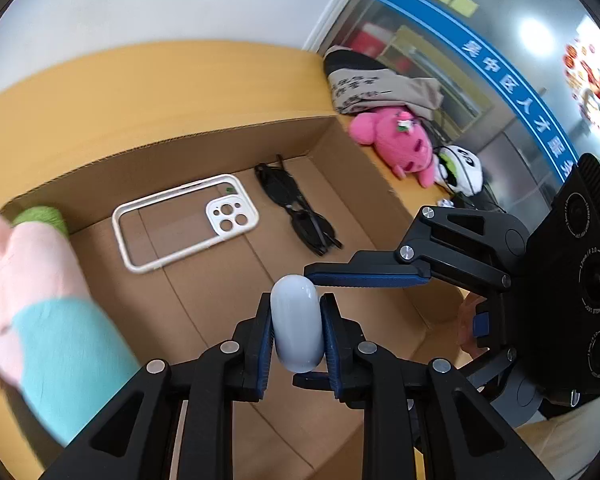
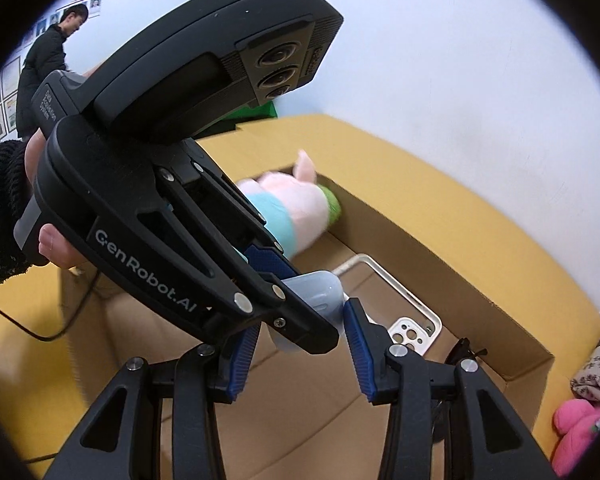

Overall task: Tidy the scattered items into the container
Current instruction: 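Lift the earbuds case with the left gripper and carry it over the box, then withdraw both grippers from the box toward the pink wand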

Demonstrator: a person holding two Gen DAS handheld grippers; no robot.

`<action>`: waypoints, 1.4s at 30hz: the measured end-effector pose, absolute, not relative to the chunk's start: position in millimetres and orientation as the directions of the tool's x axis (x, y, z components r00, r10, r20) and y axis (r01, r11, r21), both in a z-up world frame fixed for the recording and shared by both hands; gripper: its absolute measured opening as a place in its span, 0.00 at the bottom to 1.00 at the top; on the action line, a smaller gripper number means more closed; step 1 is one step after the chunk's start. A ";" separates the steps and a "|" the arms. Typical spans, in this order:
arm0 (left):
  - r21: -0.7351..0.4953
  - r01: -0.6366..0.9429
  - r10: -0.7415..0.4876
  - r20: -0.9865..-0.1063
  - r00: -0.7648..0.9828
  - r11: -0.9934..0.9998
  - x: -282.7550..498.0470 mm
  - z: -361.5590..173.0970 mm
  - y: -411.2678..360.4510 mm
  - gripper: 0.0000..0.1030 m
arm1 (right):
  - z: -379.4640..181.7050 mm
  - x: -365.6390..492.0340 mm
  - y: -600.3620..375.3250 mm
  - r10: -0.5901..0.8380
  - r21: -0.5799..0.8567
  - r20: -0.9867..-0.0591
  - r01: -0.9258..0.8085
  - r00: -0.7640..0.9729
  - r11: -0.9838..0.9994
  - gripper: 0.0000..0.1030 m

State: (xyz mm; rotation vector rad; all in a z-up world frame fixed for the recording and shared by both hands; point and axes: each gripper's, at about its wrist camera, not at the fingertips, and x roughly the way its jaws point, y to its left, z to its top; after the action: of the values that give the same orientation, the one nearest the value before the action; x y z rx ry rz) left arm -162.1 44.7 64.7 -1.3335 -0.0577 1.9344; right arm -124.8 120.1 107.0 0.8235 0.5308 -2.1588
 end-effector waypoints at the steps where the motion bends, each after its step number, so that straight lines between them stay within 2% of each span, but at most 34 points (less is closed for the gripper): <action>1: -0.448 -0.551 0.608 -0.781 -0.142 -0.704 -171.5 57.3 47.0 0.22 | 102.7 -132.8 121.3 -0.500 -0.097 -0.708 0.769 -0.499 -0.631 0.40; 10: -0.459 -0.467 0.536 -0.843 -0.038 -0.756 -207.6 -2.9 64.6 0.21 | 45.6 -185.5 127.1 -0.487 0.043 -0.790 0.759 -0.373 -0.650 0.40; 15: -0.426 -0.453 0.481 -0.877 -0.006 -0.783 -213.1 -25.6 73.6 0.20 | 20.0 -192.8 125.4 -0.465 0.080 -0.823 0.745 -0.325 -0.663 0.40; 23: -0.404 -0.447 0.465 -0.885 -0.030 -0.798 -211.0 -22.4 72.9 0.21 | 13.9 -193.4 125.4 -0.452 0.074 -0.826 0.730 -0.336 -0.679 0.41; 25: -0.383 -0.452 0.452 -0.890 -0.052 -0.806 -209.8 -19.2 71.5 0.28 | 13.8 -190.5 123.8 -0.438 0.056 -0.829 0.728 -0.348 -0.683 0.41; 27: -0.363 -0.456 0.444 -0.892 -0.081 -0.813 -208.4 -13.8 66.8 0.47 | 15.3 -187.4 123.5 -0.430 0.044 -0.830 0.726 -0.356 -0.686 0.42; 30: -0.348 -0.452 0.445 -0.886 -0.128 -0.822 -202.5 0.7 57.1 0.49 | 20.3 -182.0 125.7 -0.418 0.034 -0.831 0.718 -0.366 -0.695 0.49; 33: -0.324 -0.442 0.439 -0.878 -0.188 -0.837 -189.9 18.3 46.1 0.53 | 32.1 -171.0 130.0 -0.412 0.020 -0.824 0.708 -0.388 -0.706 0.49; 37: -0.229 -0.436 0.393 -0.858 -0.333 -0.870 -152.8 51.3 22.2 0.60 | 60.6 -146.3 136.2 -0.436 0.034 -0.787 0.675 -0.436 -0.737 0.50; 38: -0.188 -0.431 0.366 -0.850 -0.378 -0.883 -142.0 59.7 17.7 0.64 | 70.0 -136.4 139.6 -0.446 0.049 -0.773 0.658 -0.452 -0.752 0.51; 40: -0.099 -0.403 0.305 -0.818 -0.488 -0.910 -111.0 78.3 5.0 0.76 | 87.3 -118.2 147.6 -0.445 0.077 -0.747 0.601 -0.494 -0.796 0.61; 41: -0.068 -0.385 0.282 -0.797 -0.534 -0.921 -96.2 85.7 -0.3 0.85 | 94.2 -106.8 149.0 -0.442 0.092 -0.736 0.571 -0.513 -0.816 0.62; 42: -0.042 -0.365 0.262 -0.771 -0.580 -0.930 -79.7 93.2 -4.8 0.89 | 102.2 -95.5 153.3 -0.442 0.109 -0.723 0.544 -0.531 -0.832 0.62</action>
State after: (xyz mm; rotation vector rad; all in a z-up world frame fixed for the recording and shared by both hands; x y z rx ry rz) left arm -79.7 -4.8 93.2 -1.1961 0.1719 2.5104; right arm -95.5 153.3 102.2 1.0534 0.1729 -2.3368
